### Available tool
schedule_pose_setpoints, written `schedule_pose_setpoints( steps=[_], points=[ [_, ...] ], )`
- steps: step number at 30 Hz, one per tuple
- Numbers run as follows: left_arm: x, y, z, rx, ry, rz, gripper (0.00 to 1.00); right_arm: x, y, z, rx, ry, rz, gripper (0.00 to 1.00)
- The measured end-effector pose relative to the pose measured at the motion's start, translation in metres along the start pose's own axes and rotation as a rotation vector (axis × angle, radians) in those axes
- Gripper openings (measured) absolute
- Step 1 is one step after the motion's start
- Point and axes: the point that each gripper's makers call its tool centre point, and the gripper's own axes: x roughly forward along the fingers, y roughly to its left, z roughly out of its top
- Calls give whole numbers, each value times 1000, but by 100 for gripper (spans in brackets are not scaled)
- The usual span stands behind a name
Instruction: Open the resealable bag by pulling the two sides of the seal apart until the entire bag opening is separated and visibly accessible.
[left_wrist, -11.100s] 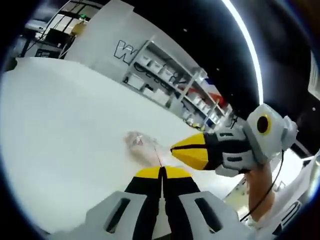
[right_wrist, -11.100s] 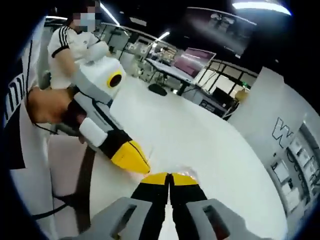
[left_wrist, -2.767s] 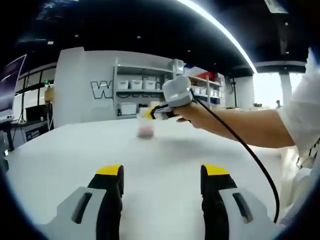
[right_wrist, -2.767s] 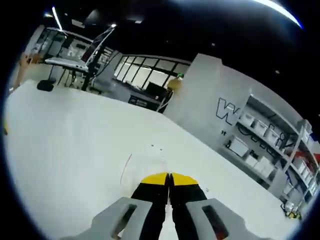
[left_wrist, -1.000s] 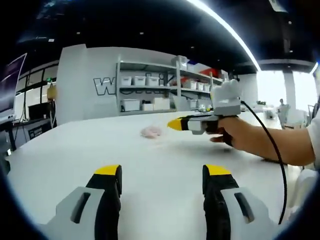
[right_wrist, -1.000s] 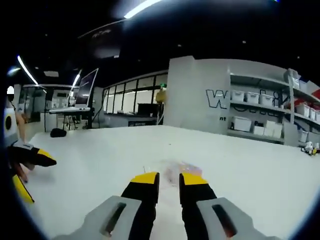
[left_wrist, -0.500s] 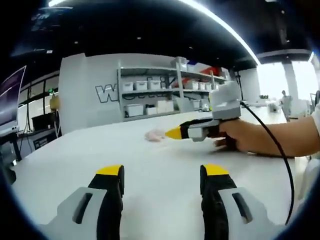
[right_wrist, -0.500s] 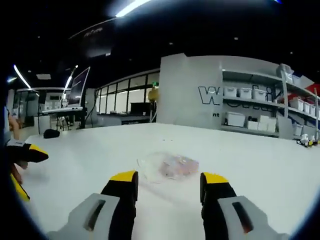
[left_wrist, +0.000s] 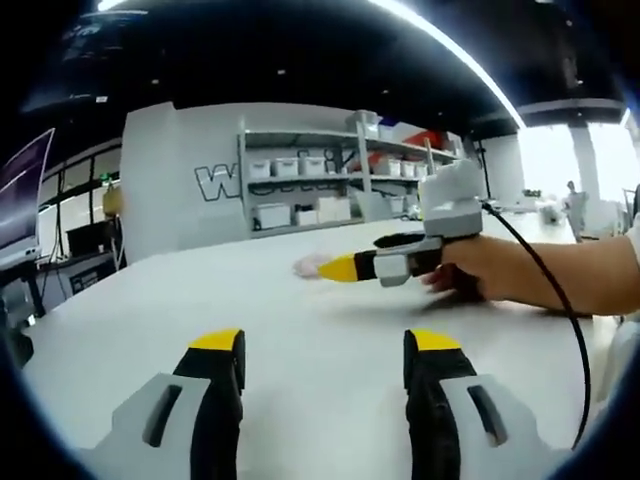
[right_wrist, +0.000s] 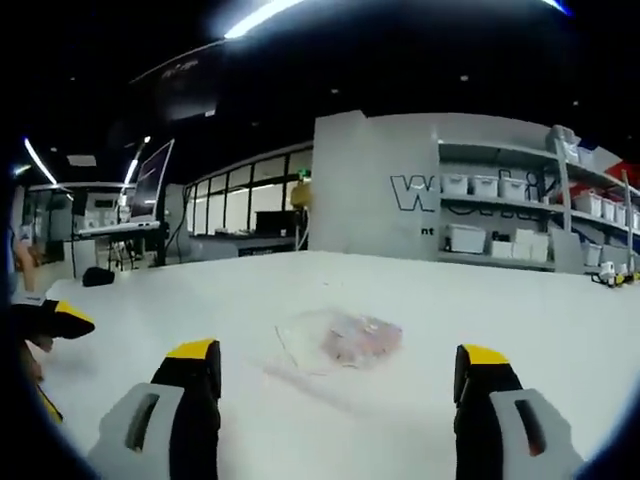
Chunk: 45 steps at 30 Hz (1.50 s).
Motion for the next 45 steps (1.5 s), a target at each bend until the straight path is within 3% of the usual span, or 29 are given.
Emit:
schedule_pose_setpoints(
  steps=[11, 20, 27, 45],
  points=[
    [0, 4, -1, -36, 6, 8, 67, -3, 1, -4, -12, 33, -1, 95],
    [2, 4, 1, -61, -6, 6, 78, -5, 3, -6, -16, 50, 3, 92],
    [4, 3, 3, -91, -17, 14, 100, -10, 5, -6, -15, 54, 1, 92],
    [4, 0, -1, -94, 4, 11, 98, -14, 7, -8, -14, 65, 11, 90]
  ],
)
